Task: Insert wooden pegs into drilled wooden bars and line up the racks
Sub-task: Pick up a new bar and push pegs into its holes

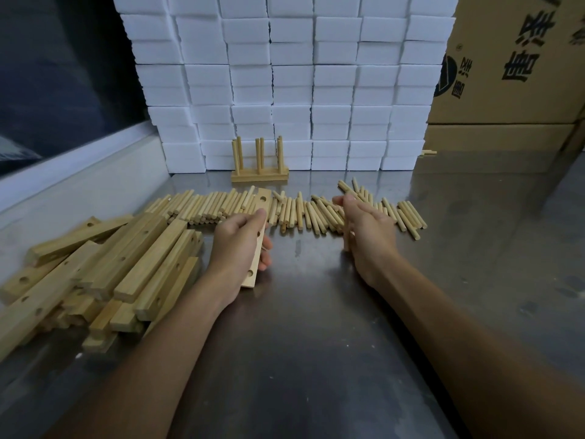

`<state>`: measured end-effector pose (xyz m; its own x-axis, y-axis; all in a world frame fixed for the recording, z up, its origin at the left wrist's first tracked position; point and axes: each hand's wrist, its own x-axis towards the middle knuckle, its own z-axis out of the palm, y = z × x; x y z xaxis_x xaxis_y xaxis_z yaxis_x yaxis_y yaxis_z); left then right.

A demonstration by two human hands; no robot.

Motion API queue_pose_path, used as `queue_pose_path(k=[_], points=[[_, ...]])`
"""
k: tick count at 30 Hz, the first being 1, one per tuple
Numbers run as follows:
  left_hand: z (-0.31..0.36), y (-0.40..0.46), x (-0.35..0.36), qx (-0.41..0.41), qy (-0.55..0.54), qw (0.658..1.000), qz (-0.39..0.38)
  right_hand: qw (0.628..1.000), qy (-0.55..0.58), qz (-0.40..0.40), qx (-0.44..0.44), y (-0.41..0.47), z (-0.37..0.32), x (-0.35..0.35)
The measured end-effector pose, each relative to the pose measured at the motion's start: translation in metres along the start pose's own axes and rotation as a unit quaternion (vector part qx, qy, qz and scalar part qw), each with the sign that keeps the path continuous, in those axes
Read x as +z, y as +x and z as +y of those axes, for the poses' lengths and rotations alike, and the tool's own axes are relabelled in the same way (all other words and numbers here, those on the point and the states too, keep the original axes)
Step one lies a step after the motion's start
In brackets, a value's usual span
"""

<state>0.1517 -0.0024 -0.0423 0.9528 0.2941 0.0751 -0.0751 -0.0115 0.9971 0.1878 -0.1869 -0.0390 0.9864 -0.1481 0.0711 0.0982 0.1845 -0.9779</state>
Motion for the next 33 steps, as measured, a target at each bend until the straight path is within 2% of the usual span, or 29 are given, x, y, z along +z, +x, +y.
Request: queue_pose_path(k=[5,10,18,25,27,30,33], points=[[0.001,0.001,-0.002,0.004,0.000,1.000,-0.004,0.998,0.043,-0.048,0.000,-0.001,0.001,-0.001],[0.003,0.002,-0.003,-0.001,-0.027,1.000,-0.013,0.996,0.026,-0.089,-0.007,0.000,0.003,-0.001],[0.001,0.002,-0.002,0.001,-0.031,0.999,-0.017,0.982,-0.138,-0.112,-0.065,-0.005,0.006,0.007],[0.001,0.002,-0.002,0.002,-0.031,0.999,-0.022,0.986,-0.116,-0.108,-0.057,-0.001,0.011,0.009],[0.001,0.002,-0.002,0.007,-0.026,0.999,-0.028,0.978,-0.155,-0.100,-0.098,-0.001,0.011,0.011],[0.003,0.000,0.000,0.015,-0.017,0.999,-0.034,0.948,-0.218,-0.098,-0.208,-0.006,0.010,0.012],[0.005,-0.003,0.003,0.030,-0.009,0.998,-0.063,0.938,-0.223,-0.098,-0.246,-0.010,0.011,0.013]])
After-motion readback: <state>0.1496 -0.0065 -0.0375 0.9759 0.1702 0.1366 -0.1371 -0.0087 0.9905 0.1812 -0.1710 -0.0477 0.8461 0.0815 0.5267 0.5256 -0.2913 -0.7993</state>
